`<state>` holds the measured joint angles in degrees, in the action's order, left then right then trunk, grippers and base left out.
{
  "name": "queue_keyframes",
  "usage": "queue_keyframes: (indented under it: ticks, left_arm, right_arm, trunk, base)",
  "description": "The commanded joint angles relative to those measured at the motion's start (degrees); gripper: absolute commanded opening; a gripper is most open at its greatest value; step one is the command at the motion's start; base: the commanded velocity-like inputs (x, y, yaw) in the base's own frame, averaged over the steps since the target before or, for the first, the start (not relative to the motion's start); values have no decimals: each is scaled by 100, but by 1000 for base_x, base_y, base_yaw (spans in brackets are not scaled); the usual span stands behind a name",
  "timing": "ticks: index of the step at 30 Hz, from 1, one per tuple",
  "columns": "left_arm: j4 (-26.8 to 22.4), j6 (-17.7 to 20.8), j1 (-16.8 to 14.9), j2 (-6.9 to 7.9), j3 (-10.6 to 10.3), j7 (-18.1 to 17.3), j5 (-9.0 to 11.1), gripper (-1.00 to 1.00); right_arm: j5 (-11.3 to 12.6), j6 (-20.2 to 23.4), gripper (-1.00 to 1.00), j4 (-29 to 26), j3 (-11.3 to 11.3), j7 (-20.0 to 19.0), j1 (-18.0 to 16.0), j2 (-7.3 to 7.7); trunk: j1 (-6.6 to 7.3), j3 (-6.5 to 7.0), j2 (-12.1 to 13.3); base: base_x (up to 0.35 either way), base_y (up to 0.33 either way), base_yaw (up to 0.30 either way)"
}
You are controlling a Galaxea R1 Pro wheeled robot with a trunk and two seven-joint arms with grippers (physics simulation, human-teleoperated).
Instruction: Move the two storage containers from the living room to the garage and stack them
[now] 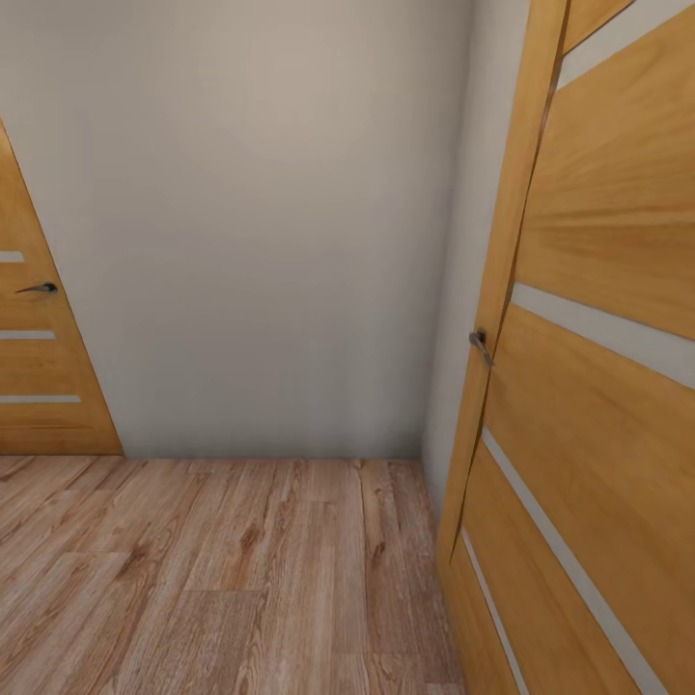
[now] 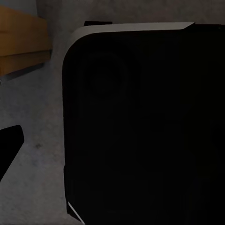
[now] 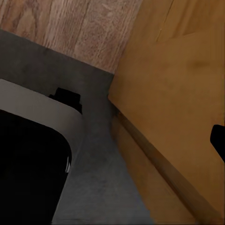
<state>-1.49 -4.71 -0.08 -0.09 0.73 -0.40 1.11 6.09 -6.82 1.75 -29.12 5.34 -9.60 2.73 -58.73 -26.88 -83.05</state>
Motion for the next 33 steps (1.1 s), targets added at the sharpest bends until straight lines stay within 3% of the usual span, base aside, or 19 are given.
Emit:
queue_keyframes:
  ticks: [1, 11, 33]
  left_arm:
    - [-4, -13, -1, 0, 4, -4, 12, 100]
    - [-2, -12, -1, 0, -2, -4, 12, 100]
    - [-1, -12, -1, 0, 6, 5, 20, 100]
  right_arm:
    - [59, -36, 100, 18, -50, -2, 35, 2]
    - [38, -47, 100, 17, -54, -6, 313, 61]
    - [-16, -29, 100, 9, -58, -13, 327, 67]
  trunk:
    - [0, -5, -3]
    - [0, -5, -3]
    - [0, -5, -3]
  base:
    - [0, 0, 0]
    - [0, 0, 0]
    - [0, 0, 0]
